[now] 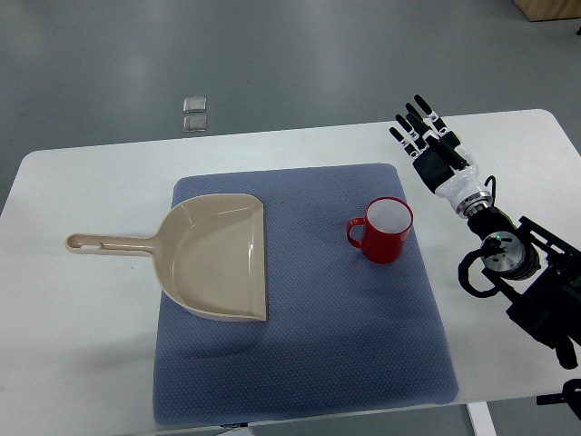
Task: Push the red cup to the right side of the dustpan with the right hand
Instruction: 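Lower the raised right hand toward the table beside the red mug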
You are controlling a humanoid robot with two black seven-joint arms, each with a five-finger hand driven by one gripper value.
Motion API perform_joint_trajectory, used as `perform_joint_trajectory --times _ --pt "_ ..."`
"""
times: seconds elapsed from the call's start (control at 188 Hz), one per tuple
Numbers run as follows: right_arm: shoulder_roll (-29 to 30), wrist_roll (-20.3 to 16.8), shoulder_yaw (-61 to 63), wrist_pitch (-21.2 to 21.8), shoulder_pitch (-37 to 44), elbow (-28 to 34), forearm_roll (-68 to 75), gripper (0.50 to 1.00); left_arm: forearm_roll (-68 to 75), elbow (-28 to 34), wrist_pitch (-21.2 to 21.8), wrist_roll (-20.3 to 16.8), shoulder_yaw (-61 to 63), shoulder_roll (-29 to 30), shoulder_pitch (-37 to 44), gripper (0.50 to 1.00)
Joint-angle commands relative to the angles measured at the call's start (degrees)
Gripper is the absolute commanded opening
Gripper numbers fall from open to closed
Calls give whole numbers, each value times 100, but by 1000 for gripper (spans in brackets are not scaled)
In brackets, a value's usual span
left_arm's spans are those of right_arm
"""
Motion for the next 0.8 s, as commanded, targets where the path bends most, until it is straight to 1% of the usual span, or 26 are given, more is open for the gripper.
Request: perform_joint_trajectory --times 0.0,0.265,0.297,0.404,0.579,0.722,0.796 --pt "-8 0 0 0 0 0 0 936 0 -4 -4 0 0 0 0 1000" --pt "1 0 -18 35 -9 0 0 934 0 5 -4 0 -9 0 0 1000" --pt "-8 0 -18 114 -17 0 0 934 0 5 5 0 -9 0 0 1000" --pt "-61 0 -44 580 -61 0 -26 934 0 5 5 0 0 0 0 1000" --pt "-438 0 -61 1318 -97 9 -377 936 0 5 -4 0 -26 0 0 1000" --pt "-852 36 -88 1329 -123 9 -1476 936 -9 -4 -4 -18 -26 0 26 1000" --pt "-1071 220 -88 1329 -184 9 -2082 934 -9 -13 -4 -18 -18 0 44 1000"
